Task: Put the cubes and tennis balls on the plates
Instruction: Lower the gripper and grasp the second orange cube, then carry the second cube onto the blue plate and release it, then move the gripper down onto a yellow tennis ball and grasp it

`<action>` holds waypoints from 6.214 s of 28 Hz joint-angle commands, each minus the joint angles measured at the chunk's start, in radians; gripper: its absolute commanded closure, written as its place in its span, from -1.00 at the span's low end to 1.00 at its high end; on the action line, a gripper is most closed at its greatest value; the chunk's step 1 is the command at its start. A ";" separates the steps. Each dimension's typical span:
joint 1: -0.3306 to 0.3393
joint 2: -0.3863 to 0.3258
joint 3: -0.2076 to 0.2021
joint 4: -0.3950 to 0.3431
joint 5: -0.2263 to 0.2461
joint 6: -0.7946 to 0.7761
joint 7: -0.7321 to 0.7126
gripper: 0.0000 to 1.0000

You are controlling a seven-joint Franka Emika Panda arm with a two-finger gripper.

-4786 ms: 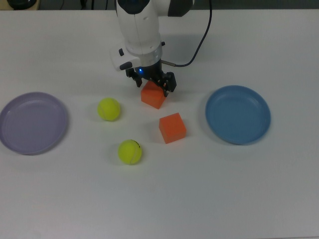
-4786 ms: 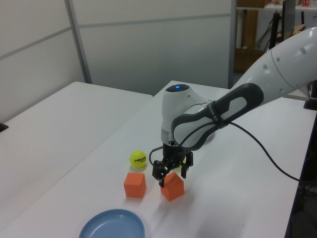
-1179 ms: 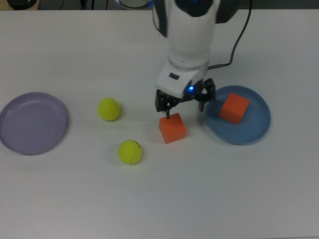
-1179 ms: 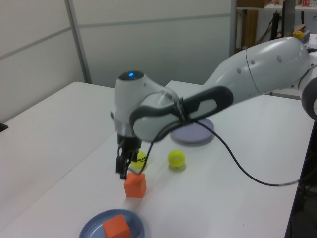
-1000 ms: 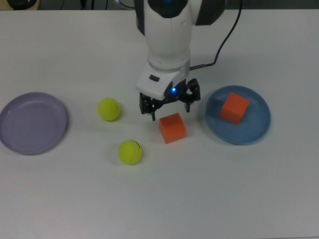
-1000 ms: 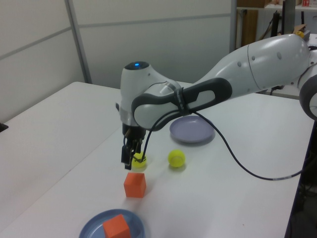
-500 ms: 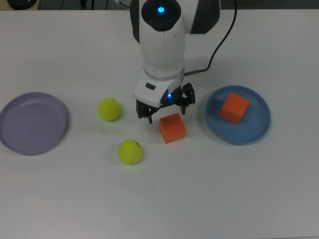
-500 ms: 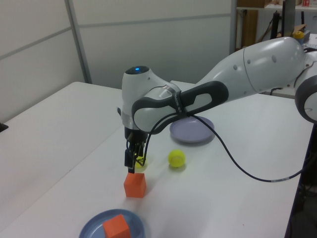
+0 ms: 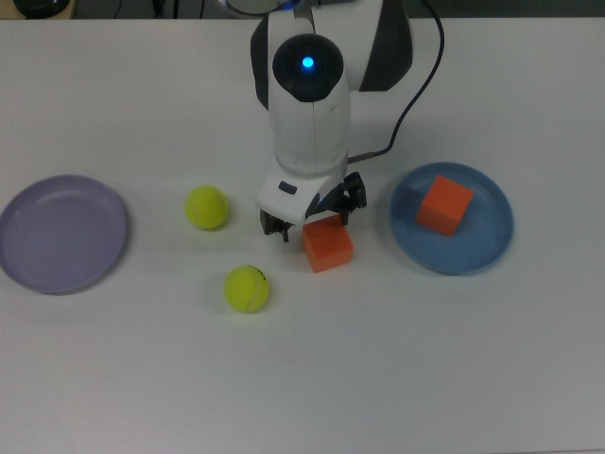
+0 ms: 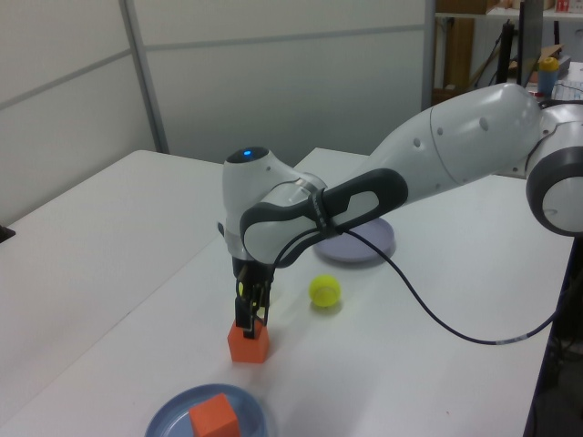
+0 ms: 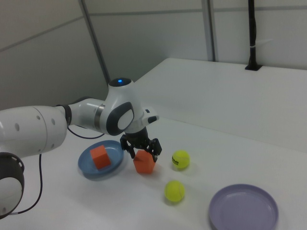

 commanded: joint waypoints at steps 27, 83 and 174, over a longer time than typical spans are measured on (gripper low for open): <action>0.017 0.024 0.016 0.003 0.021 -0.014 -0.025 -1.00; 0.059 -0.103 0.102 0.017 -0.025 -0.062 0.188 1.00; -0.067 -0.041 -0.191 -0.167 0.029 -0.001 0.185 -1.00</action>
